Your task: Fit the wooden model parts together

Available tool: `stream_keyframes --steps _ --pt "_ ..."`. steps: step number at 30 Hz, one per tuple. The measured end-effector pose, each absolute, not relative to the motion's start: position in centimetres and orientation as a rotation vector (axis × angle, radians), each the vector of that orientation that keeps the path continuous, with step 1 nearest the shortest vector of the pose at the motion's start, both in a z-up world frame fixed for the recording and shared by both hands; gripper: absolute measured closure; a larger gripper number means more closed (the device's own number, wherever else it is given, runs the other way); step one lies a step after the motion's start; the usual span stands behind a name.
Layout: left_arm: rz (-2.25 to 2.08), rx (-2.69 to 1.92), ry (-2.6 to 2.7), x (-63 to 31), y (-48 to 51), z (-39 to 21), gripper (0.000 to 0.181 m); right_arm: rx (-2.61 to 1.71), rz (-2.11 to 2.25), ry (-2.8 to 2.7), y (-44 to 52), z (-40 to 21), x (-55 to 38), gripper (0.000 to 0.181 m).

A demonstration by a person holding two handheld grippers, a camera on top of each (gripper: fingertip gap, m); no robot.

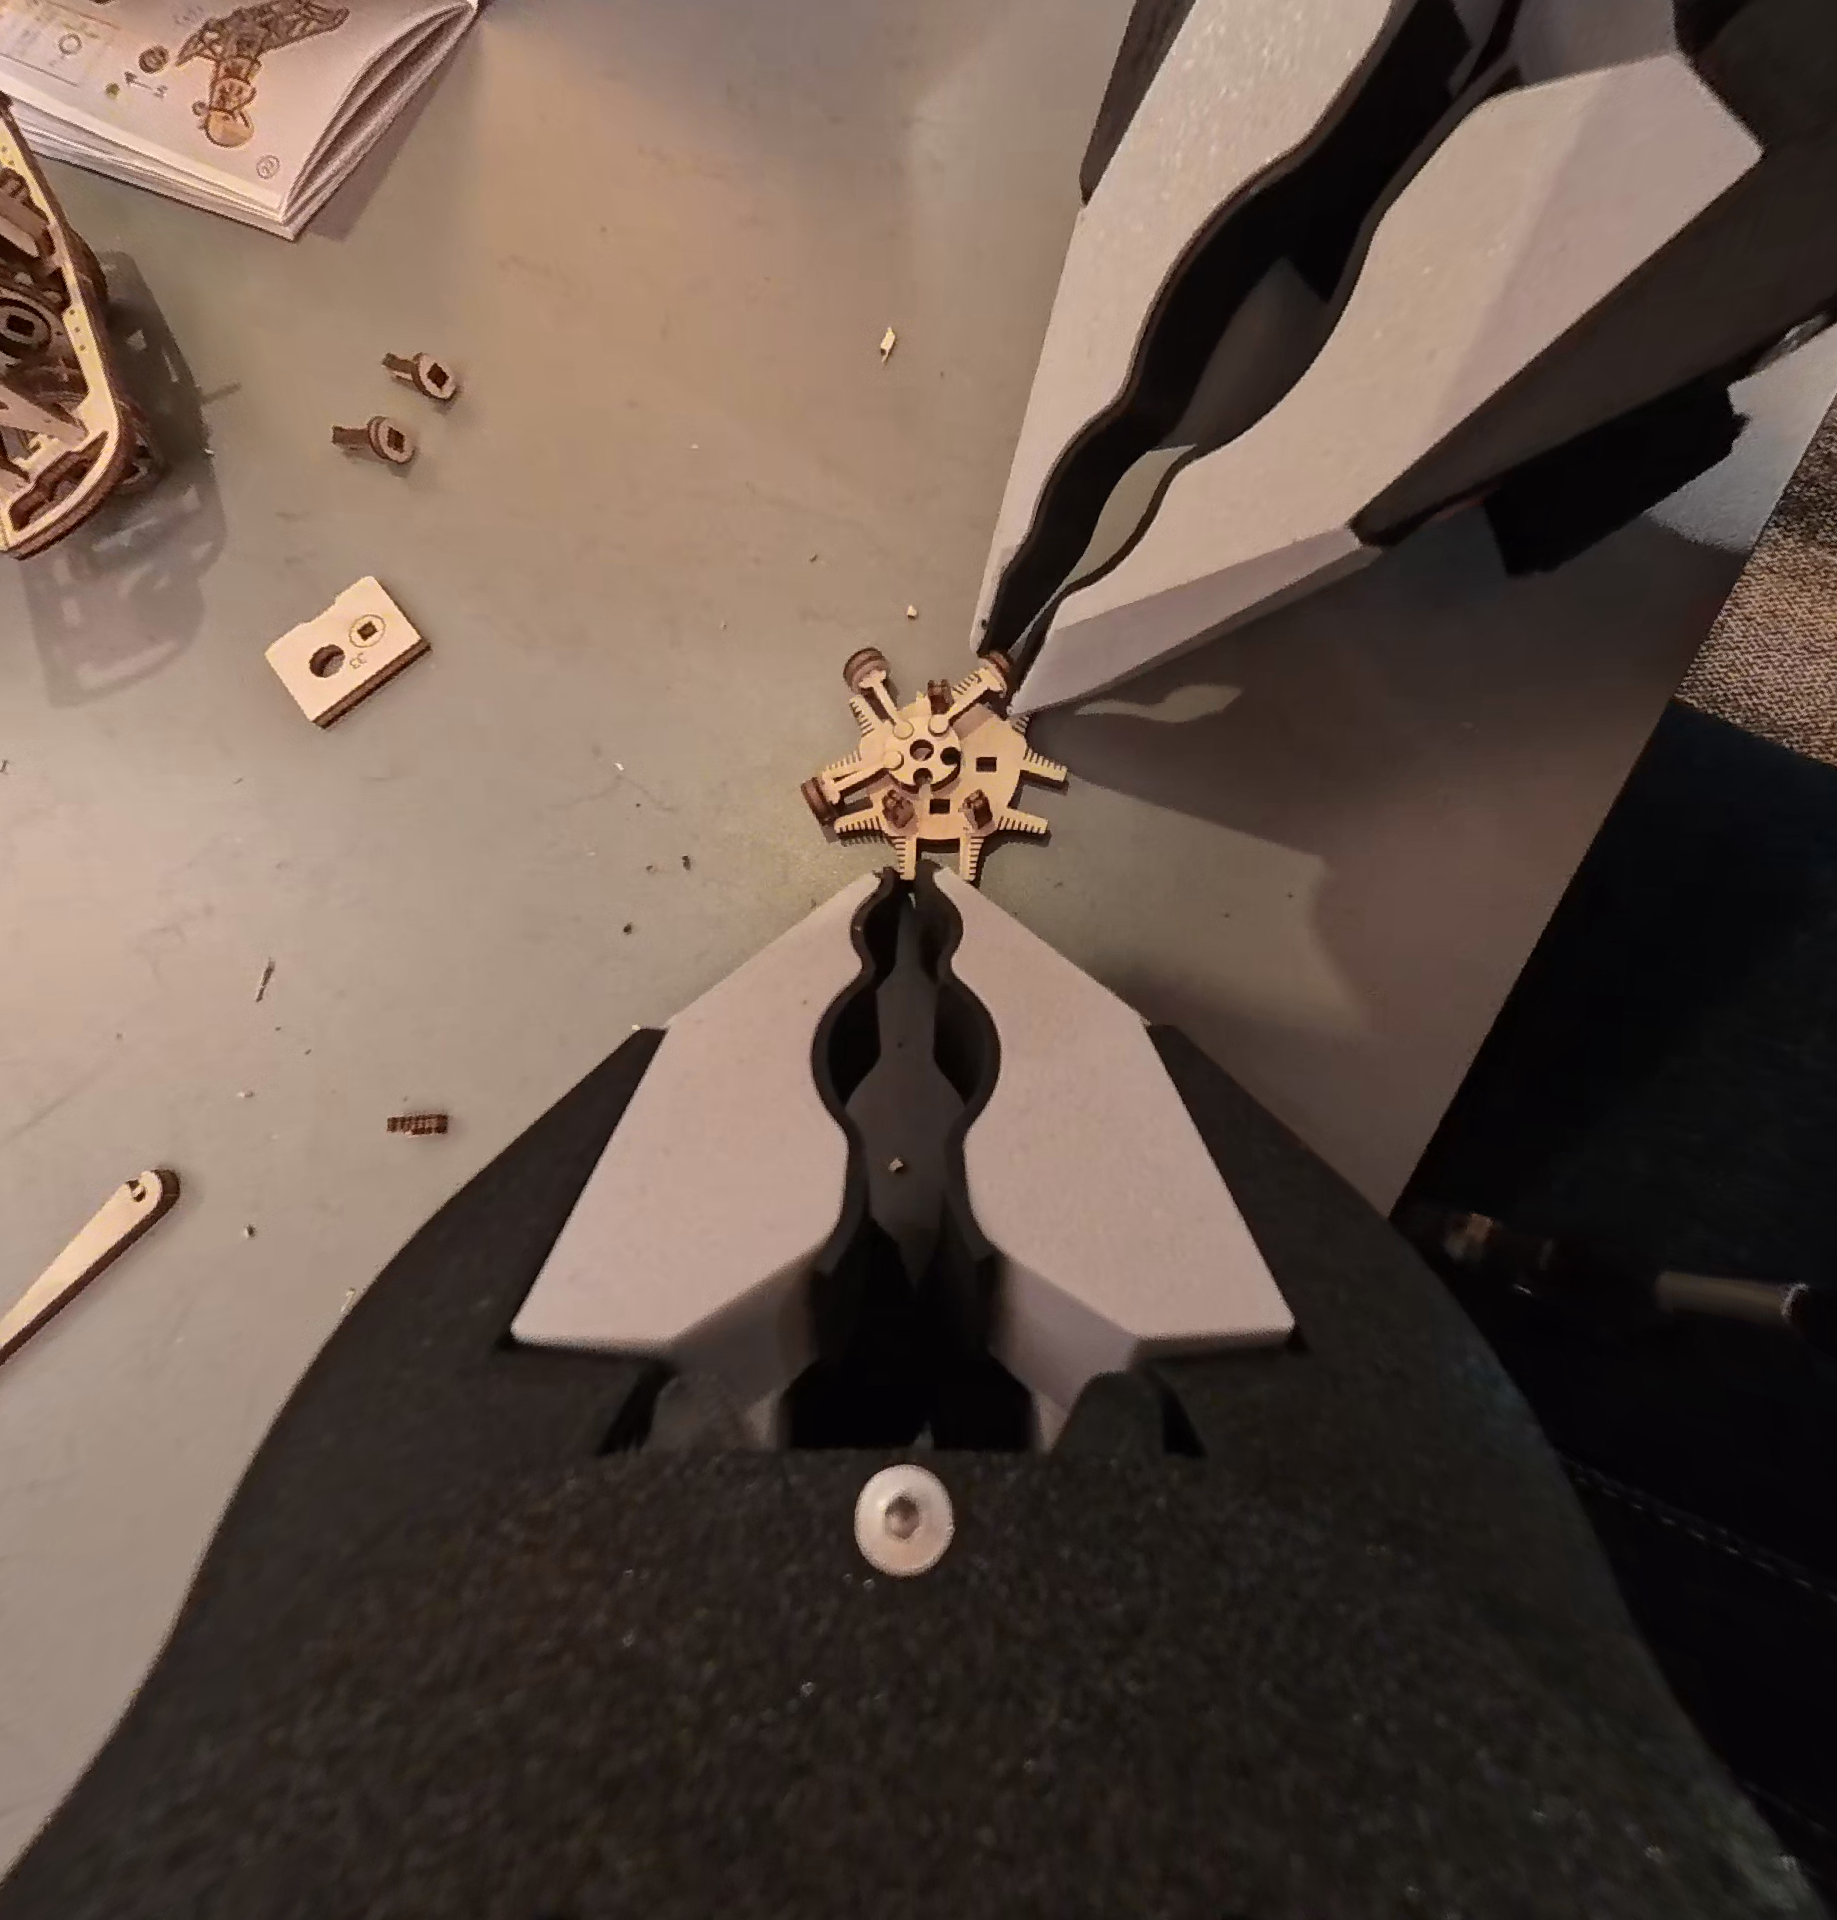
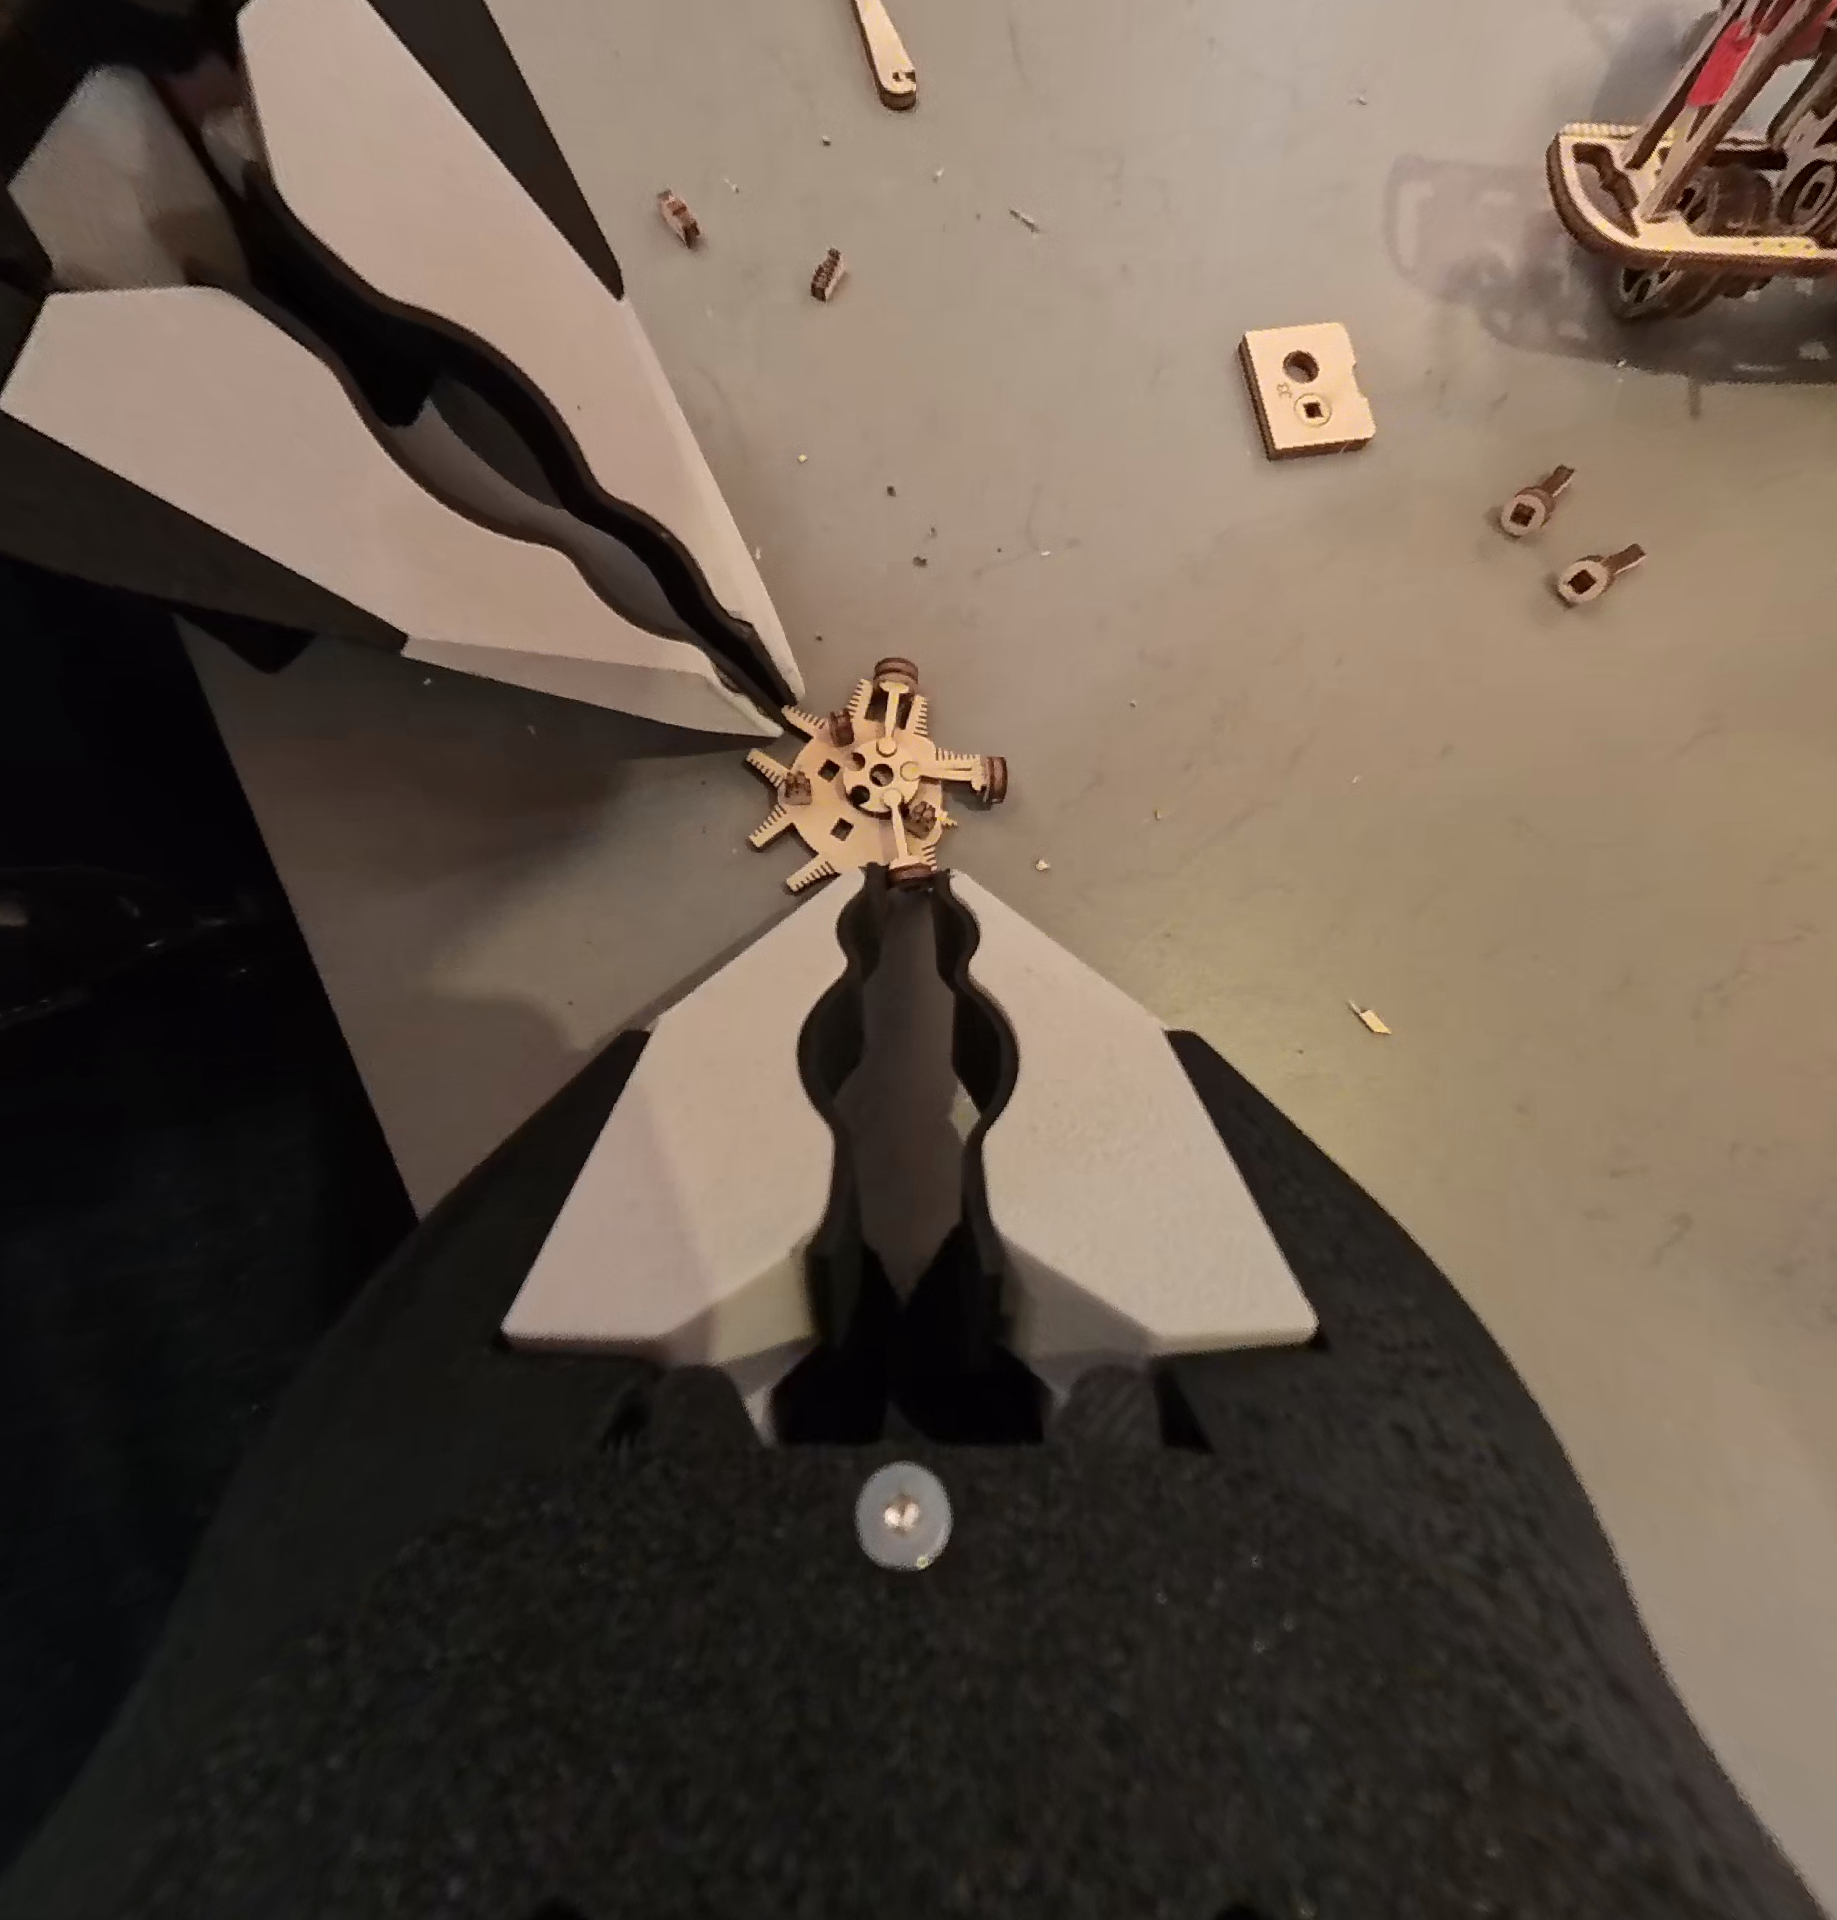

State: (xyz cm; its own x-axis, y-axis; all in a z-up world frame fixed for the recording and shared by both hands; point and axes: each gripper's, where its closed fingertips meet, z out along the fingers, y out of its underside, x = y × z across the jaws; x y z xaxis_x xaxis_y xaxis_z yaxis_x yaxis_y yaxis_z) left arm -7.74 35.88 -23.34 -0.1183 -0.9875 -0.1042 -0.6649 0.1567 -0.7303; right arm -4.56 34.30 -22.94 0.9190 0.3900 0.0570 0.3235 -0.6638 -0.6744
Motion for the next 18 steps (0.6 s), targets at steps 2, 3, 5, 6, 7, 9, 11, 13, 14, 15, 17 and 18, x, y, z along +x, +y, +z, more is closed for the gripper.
stream_keyframes --steps 2,3,5,6,7,9,11,13,14,15,17,18 --pt "-0.709 -1.569 1.852 -7.7 35.9 -23.3 0.181 -2.355 0.142 -0.497 34.2 -23.0 -4.6 0.173" --pt "-0.709 -1.569 1.852 -7.7 35.9 -23.3 0.180 -2.356 0.151 -0.492 34.2 -22.9 -4.6 0.174" --pt "-0.710 -1.570 1.852 -7.7 35.9 -23.3 0.181 -2.352 0.163 -0.492 34.2 -22.9 -4.7 0.173" --pt "-0.710 -1.570 1.852 -7.7 35.9 -23.3 0.181 -2.351 0.163 -0.493 34.2 -22.9 -4.7 0.173" --pt "-0.710 -1.569 1.852 -7.7 35.9 -23.3 0.181 -2.352 0.162 -0.495 34.2 -22.9 -4.7 0.173" --pt "-0.708 -1.568 1.852 -7.7 35.9 -23.3 0.180 -2.341 0.173 -0.501 34.2 -22.8 -4.8 0.170" --pt "-0.708 -1.567 1.853 -7.7 35.9 -23.3 0.181 -2.332 0.163 -0.504 34.3 -22.8 -4.8 0.169" --pt "-0.707 -1.566 1.853 -7.7 35.9 -23.3 0.180 -2.329 0.159 -0.514 34.2 -22.8 -4.8 0.168" --pt "-0.707 -1.566 1.853 -7.7 35.9 -23.3 0.181 -2.321 0.156 -0.511 34.3 -22.7 -4.8 0.167" --pt "-0.708 -1.567 1.853 -7.7 35.9 -23.3 0.181 -2.314 0.157 -0.518 34.3 -22.6 -4.9 0.166" --pt "-0.708 -1.567 1.853 -7.7 35.9 -23.3 0.181 -2.294 0.164 -0.514 34.3 -22.2 -4.9 0.166" --pt "-0.708 -1.567 1.853 -7.7 35.9 -23.3 0.181 -2.269 0.178 -0.518 34.3 -21.9 -5.1 0.165"
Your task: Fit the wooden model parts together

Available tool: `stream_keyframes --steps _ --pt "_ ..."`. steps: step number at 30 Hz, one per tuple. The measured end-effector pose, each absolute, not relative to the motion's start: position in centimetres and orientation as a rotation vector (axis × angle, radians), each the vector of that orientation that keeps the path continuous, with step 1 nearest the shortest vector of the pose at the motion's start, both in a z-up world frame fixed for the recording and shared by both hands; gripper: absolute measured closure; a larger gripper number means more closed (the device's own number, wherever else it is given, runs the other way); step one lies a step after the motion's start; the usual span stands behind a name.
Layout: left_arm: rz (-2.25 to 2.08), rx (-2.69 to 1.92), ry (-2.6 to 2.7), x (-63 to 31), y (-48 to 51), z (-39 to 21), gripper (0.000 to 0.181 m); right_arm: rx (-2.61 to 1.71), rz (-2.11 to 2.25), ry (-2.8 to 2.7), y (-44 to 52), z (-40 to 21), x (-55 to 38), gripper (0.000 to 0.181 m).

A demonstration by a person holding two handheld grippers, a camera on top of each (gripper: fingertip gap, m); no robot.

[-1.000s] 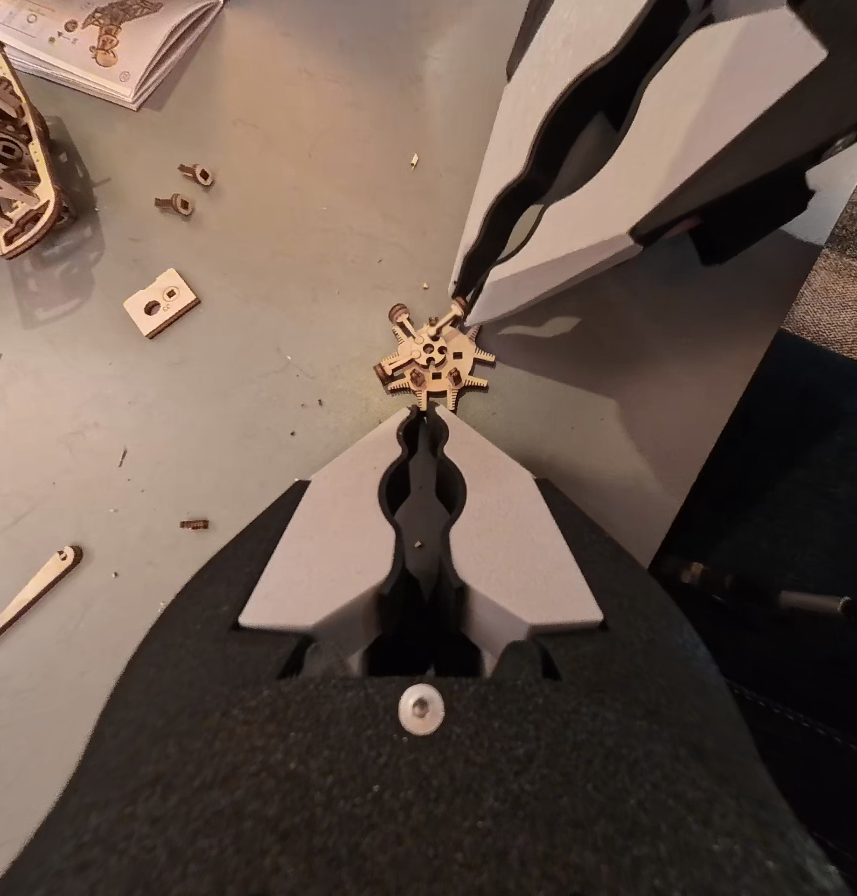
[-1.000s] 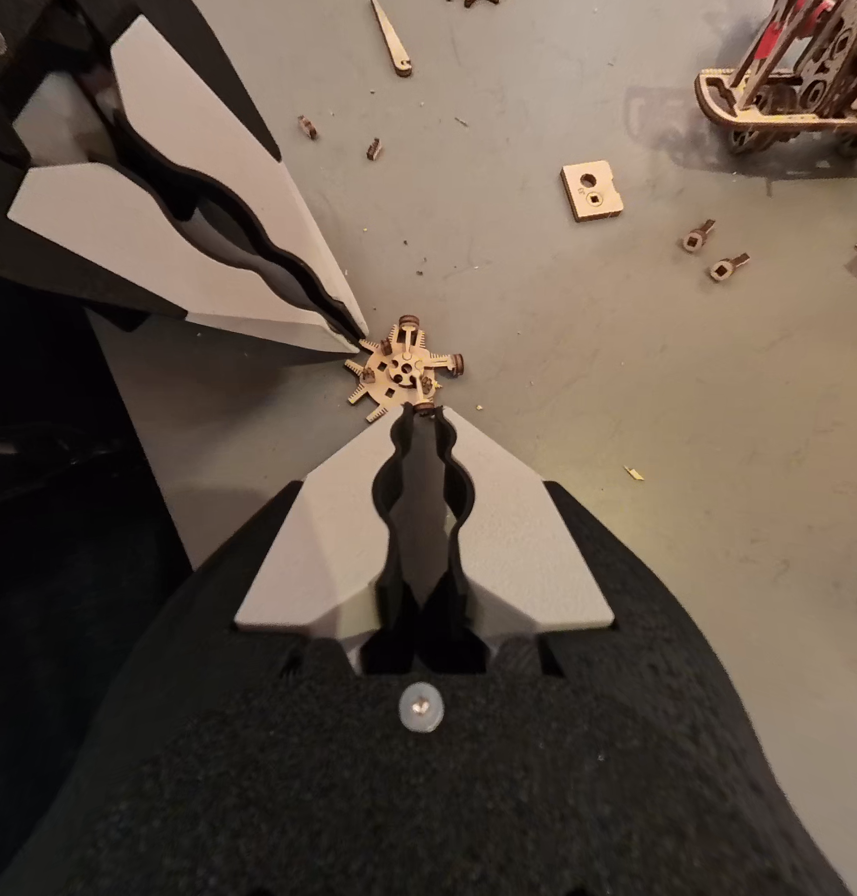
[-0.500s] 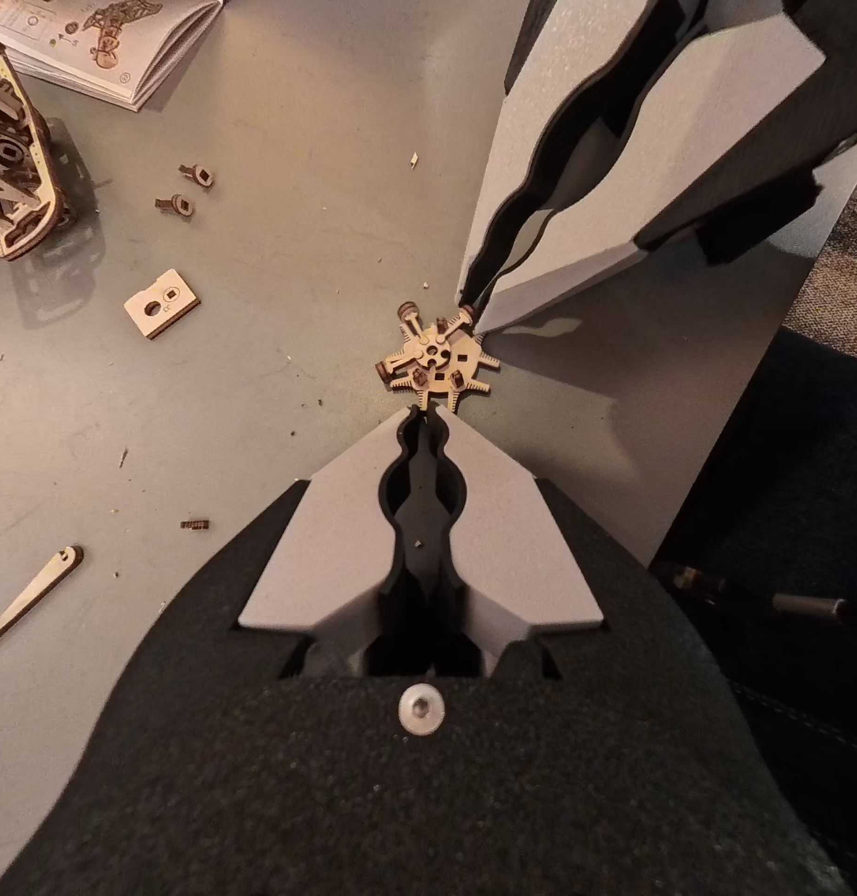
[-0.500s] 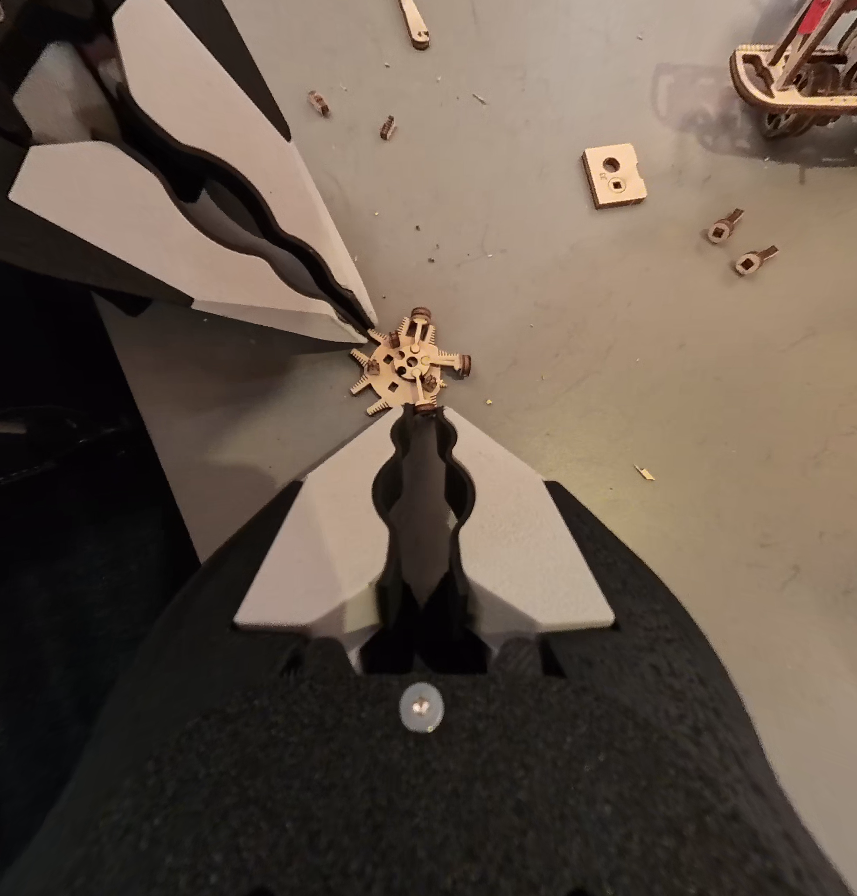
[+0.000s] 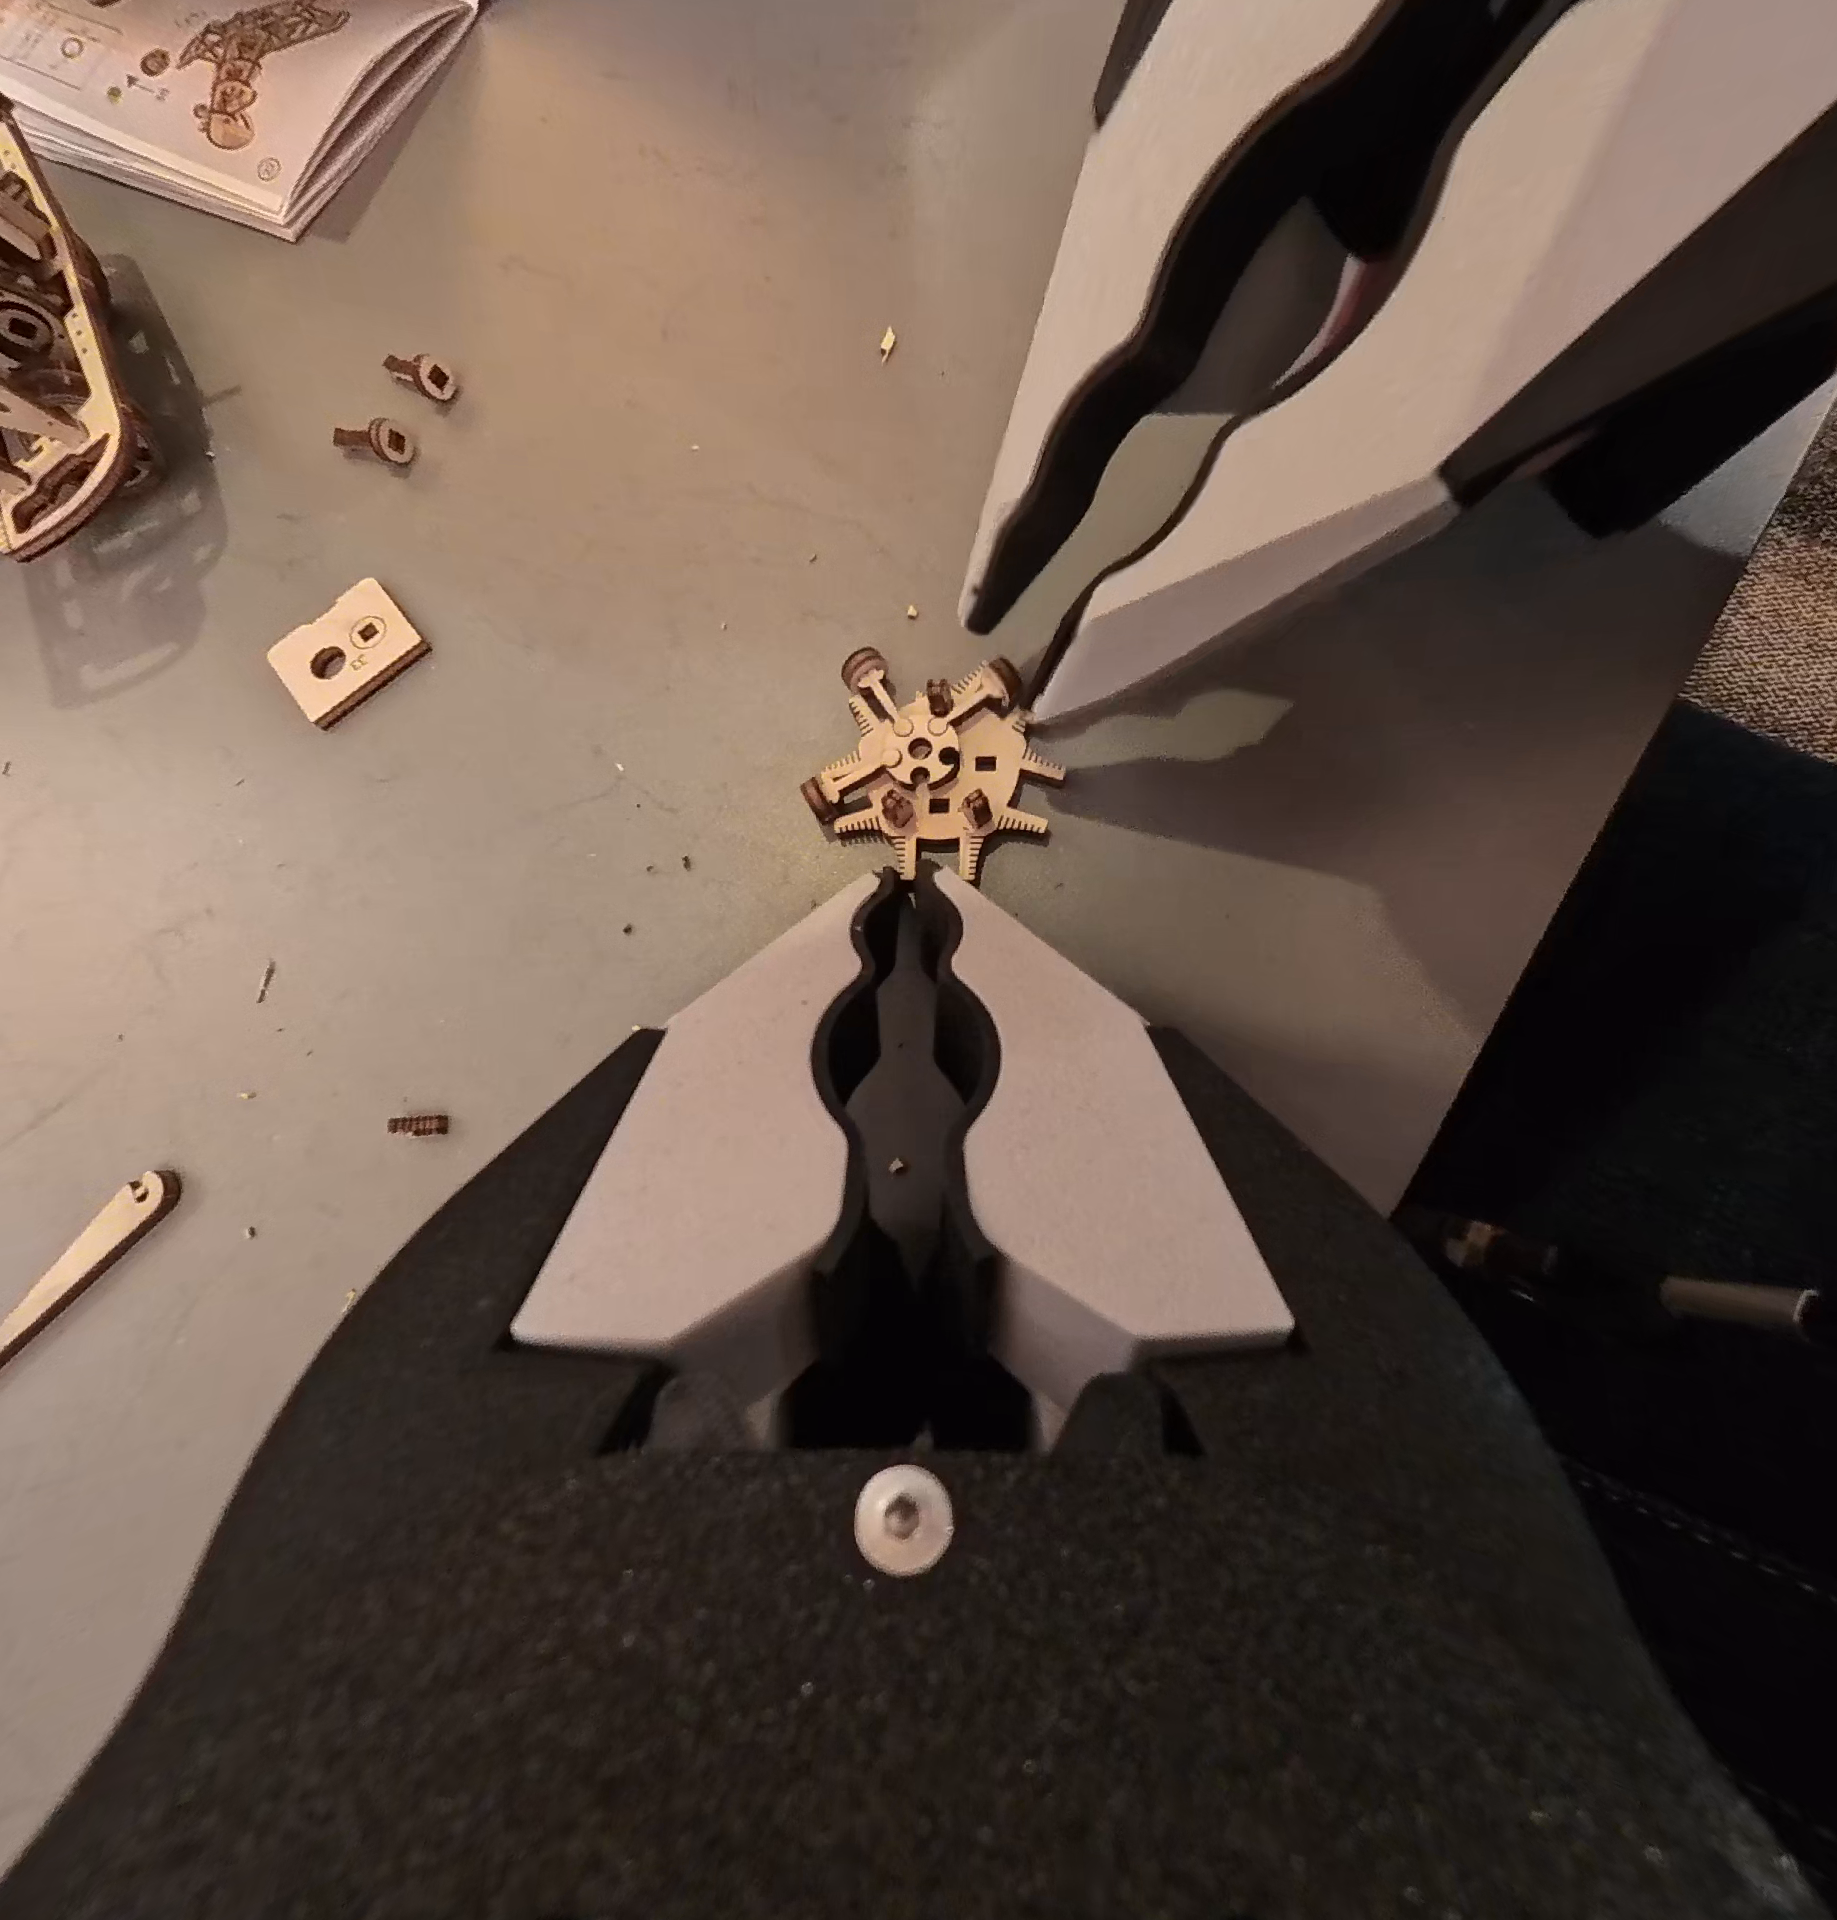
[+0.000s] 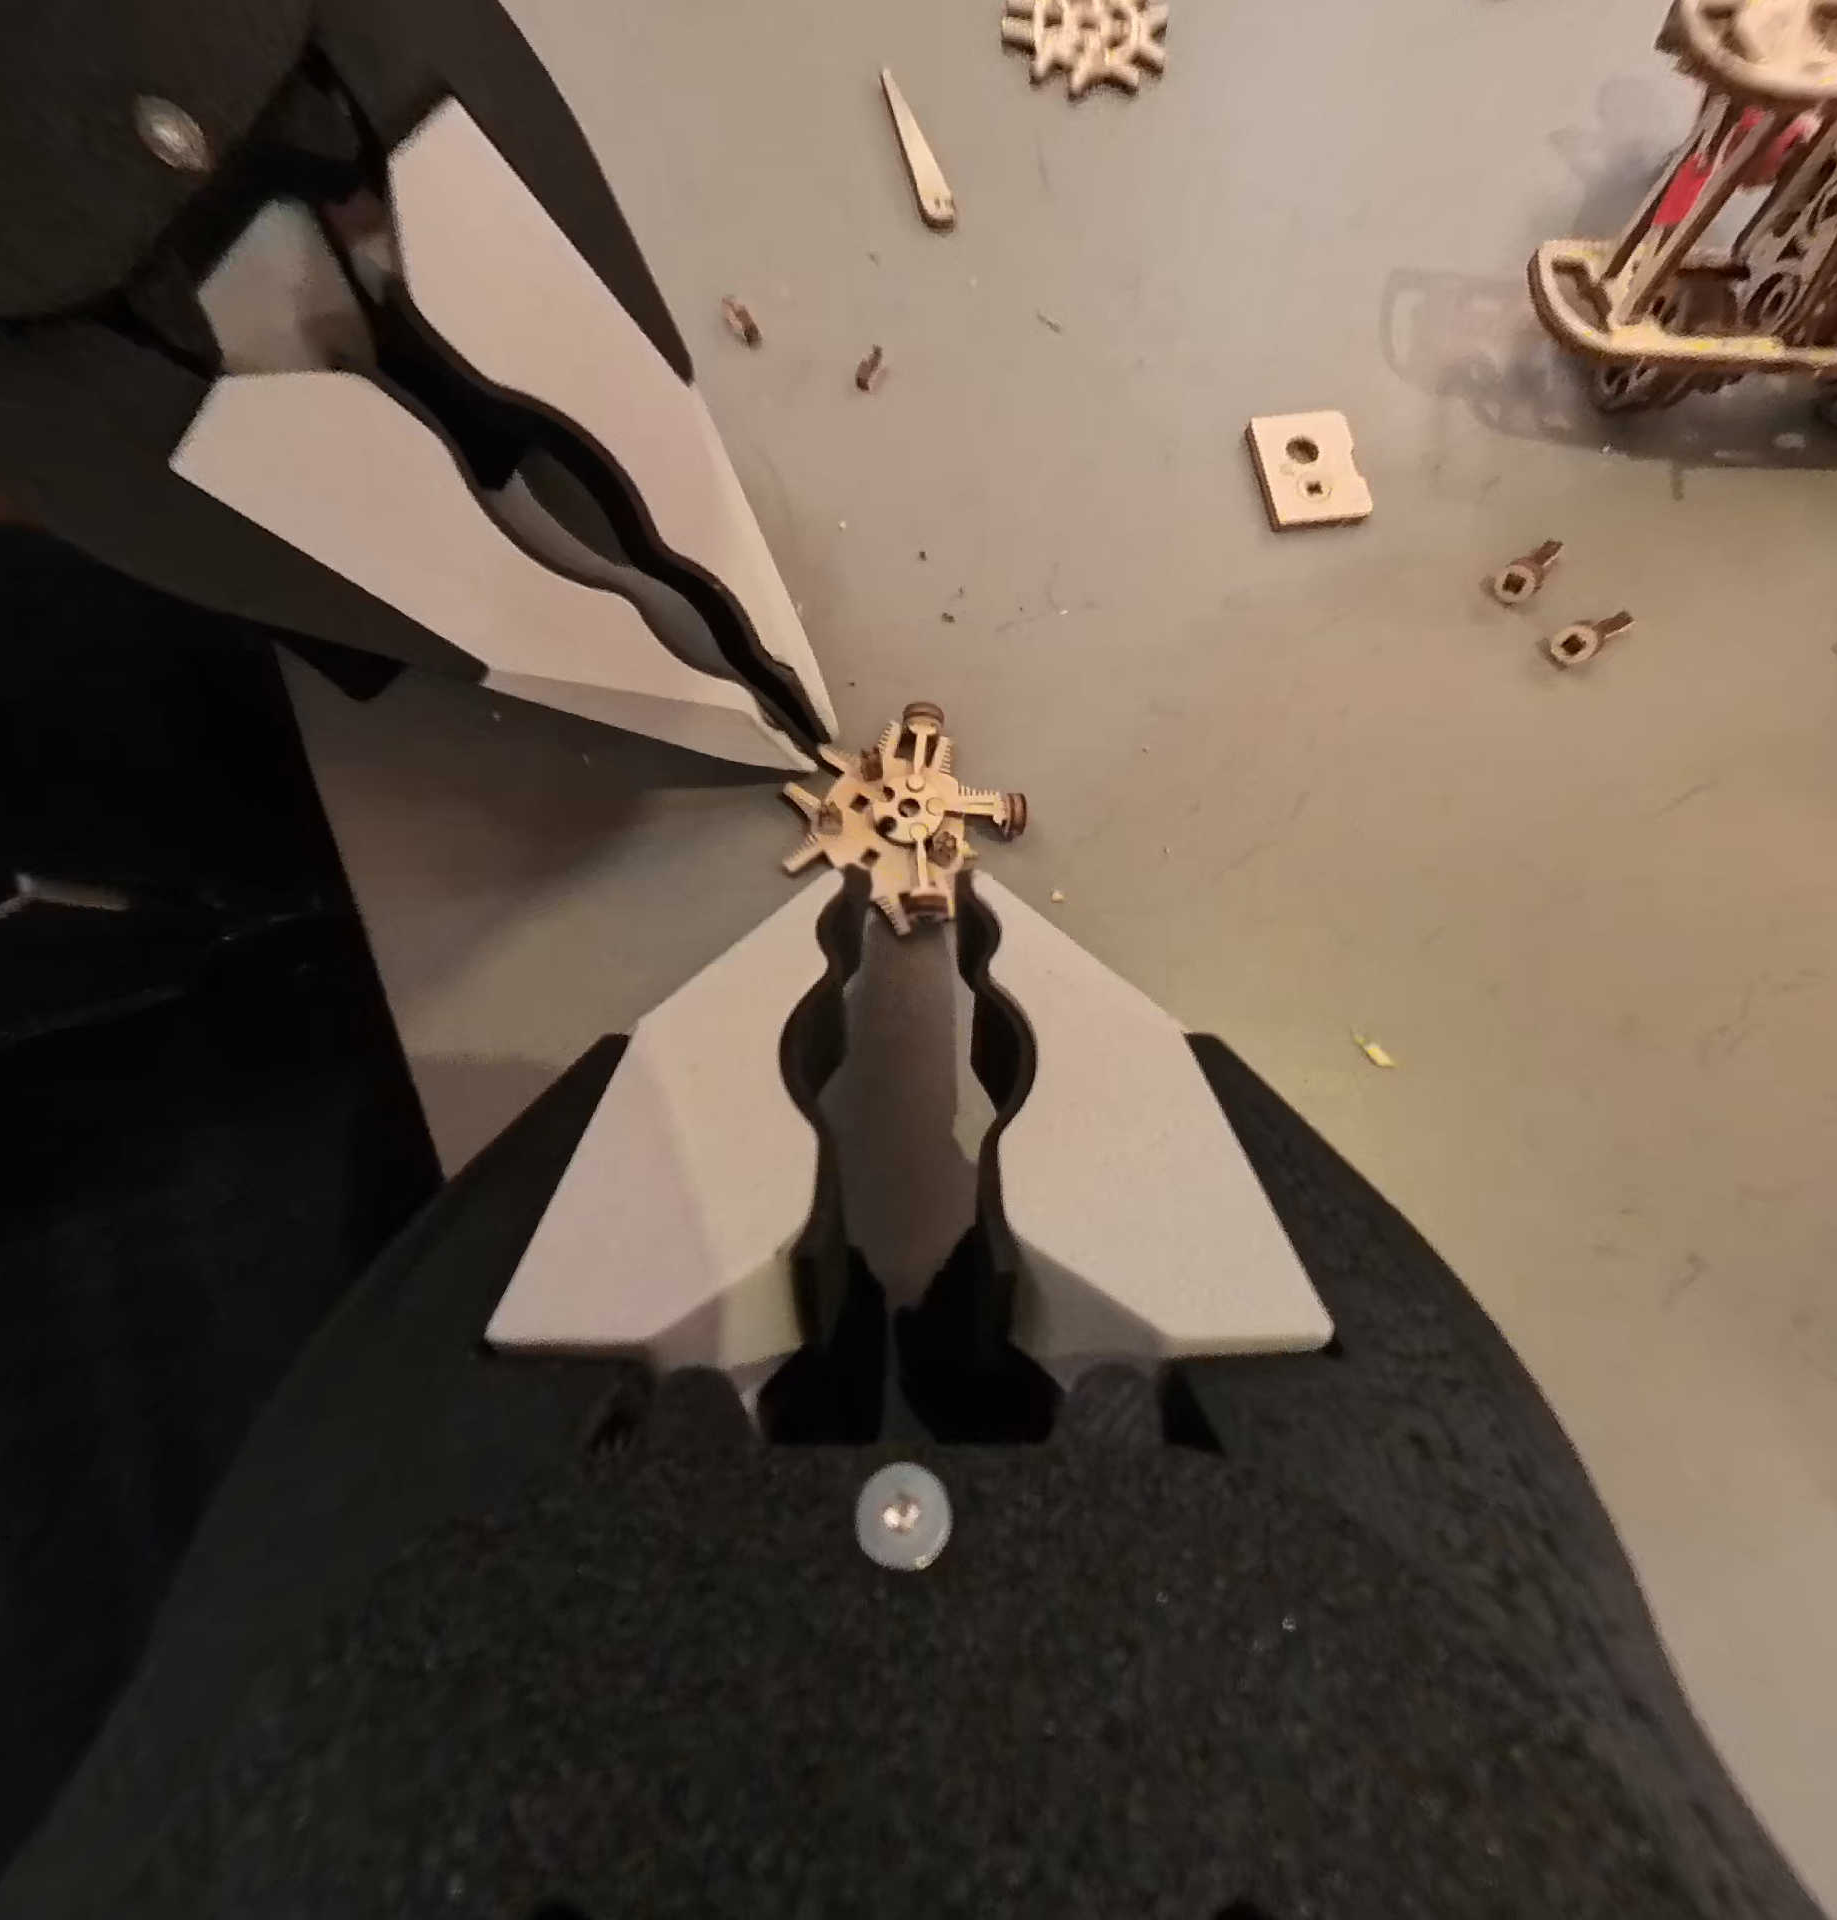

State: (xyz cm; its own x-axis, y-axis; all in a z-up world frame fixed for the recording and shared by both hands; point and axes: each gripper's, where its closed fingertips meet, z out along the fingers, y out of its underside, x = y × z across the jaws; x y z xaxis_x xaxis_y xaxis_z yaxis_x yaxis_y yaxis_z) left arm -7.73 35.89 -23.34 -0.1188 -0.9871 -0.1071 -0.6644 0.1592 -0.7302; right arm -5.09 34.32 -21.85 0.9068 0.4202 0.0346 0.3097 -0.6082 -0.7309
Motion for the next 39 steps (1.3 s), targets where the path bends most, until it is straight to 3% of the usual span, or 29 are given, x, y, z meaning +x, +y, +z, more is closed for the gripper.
stream_keyframes --steps 2,5,11,17,26,29,31,39 --pt "-0.707 -1.567 1.852 -7.7 35.9 -23.3 0.181 -2.193 0.174 -0.533 34.6 -21.0 -5.2 0.166" --pt "-0.704 -1.565 1.852 -7.7 35.9 -23.3 0.181 -2.136 0.111 -0.545 35.0 -20.8 -4.8 0.181" --pt "-0.684 -1.559 1.845 -7.7 36.0 -23.3 0.181 -2.114 0.124 -0.560 35.2 -21.4 -4.8 0.181" --pt "-0.688 -1.578 1.833 -7.8 36.1 -23.3 0.181 -2.074 0.272 -0.361 36.0 -19.6 -3.2 0.152" --pt "-0.710 -1.580 1.842 -7.9 35.9 -23.3 0.179 -2.027 0.249 -0.168 43.5 -18.9 4.1 0.140" --pt "-0.754 -1.584 1.853 -7.9 35.3 -23.2 0.178 -2.149 0.128 -0.196 45.5 -21.0 5.8 0.145" --pt "-0.816 -1.590 1.859 -8.0 34.6 -23.0 0.177 -2.231 0.060 -0.132 46.0 -22.2 6.5 0.159" --pt "-0.942 -1.638 1.786 -8.8 34.5 -22.0 0.174 -2.280 -0.098 0.098 46.4 -23.0 6.9 0.165"
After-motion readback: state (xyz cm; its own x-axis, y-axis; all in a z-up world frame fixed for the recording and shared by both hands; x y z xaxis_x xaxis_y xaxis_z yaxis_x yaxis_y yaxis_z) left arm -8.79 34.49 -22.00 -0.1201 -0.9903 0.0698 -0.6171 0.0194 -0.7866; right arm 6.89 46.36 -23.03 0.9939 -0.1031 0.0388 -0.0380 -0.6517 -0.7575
